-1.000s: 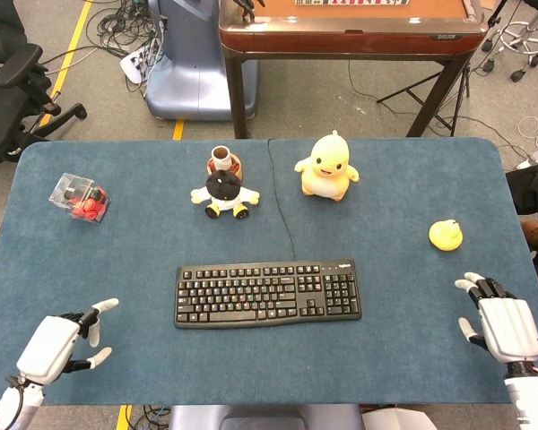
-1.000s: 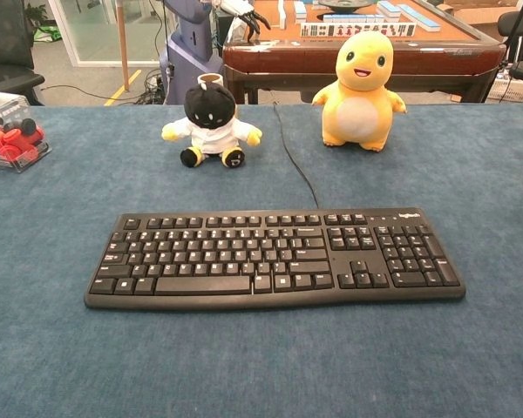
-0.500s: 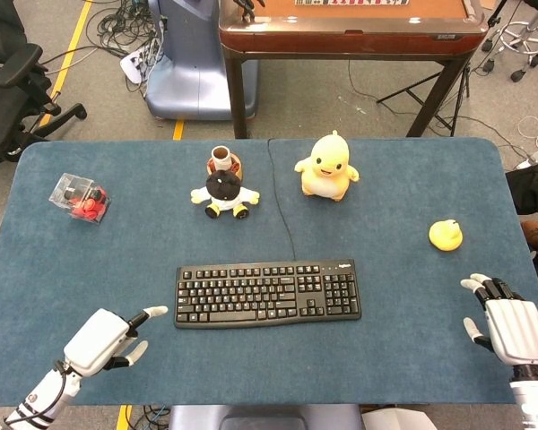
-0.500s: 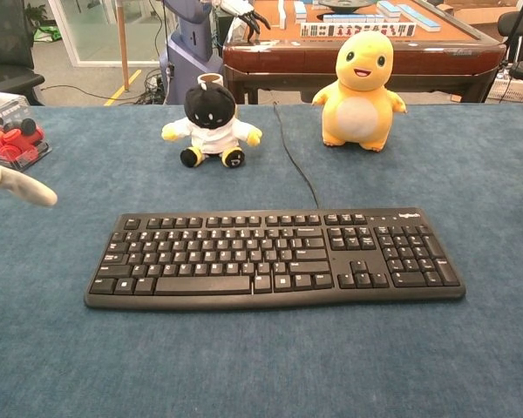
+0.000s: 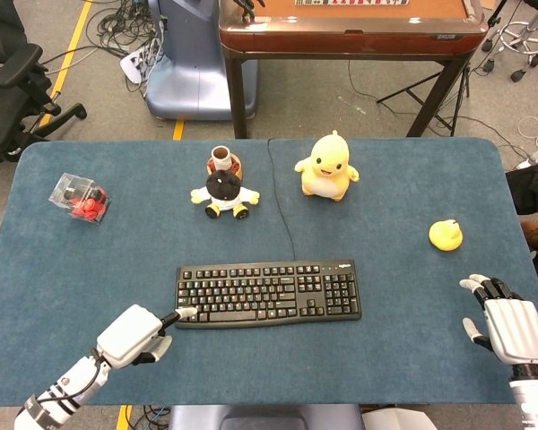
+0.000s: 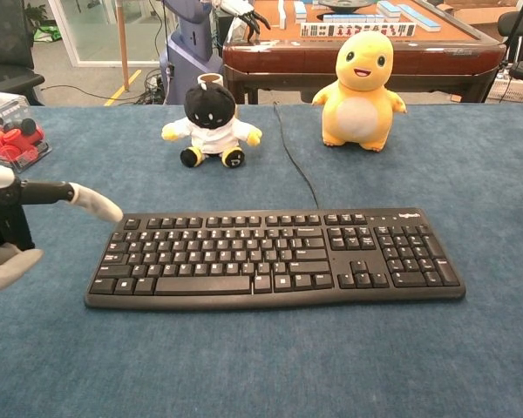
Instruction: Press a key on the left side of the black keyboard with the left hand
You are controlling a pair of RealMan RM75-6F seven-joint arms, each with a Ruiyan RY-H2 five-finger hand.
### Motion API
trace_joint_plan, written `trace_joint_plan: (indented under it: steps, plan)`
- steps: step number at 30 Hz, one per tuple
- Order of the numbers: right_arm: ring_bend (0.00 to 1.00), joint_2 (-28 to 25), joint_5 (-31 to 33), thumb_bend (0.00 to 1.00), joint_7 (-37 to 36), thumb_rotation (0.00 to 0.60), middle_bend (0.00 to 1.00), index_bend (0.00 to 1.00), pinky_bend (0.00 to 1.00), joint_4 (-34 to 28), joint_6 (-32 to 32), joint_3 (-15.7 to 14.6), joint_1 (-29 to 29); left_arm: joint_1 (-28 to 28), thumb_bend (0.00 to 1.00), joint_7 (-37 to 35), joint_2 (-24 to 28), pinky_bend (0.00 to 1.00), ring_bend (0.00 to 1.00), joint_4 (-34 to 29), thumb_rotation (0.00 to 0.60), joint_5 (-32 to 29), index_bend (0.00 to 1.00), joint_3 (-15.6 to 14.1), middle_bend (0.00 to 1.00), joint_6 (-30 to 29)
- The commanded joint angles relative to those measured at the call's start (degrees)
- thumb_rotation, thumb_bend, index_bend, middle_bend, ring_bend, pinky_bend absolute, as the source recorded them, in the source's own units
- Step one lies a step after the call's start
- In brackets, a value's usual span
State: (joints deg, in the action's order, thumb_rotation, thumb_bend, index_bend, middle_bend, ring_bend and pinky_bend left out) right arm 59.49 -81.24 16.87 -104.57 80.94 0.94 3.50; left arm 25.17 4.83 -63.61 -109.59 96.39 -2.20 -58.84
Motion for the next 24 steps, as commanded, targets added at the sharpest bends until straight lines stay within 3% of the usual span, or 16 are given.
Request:
trace_joint_plan:
  steps: [1, 12, 24]
  plan:
    - [0.20, 0.0, 0.2, 0.31, 0.1, 0.600, 0.24, 0.28, 0.50, 0.0, -0.3, 0.0, 0.1, 2.5, 0.59, 4.3, 0.4, 1.00, 0.95, -2.6, 0.600, -4.7, 0.19, 1.2, 0.98, 4.4]
    - [0.20, 0.2, 0.0, 0.31, 0.7, 0.600, 0.24, 0.28, 0.50, -0.2, -0.5, -0.2, 0.2, 6.9, 0.59, 13.8, -3.3, 1.00, 0.95, -2.9, 0.600, -17.5, 0.18, 3.6, 0.98, 10.3]
    - [0.20, -0.1, -0.7, 0.31, 0.4, 0.600, 0.24, 0.28, 0.50, -0.4, 0.0, -0.3, 0.0, 11.4, 0.60, 16.8, -6.1, 1.00, 0.96, -0.7, 0.600, -31.1, 0.18, 5.1, 0.99, 13.0]
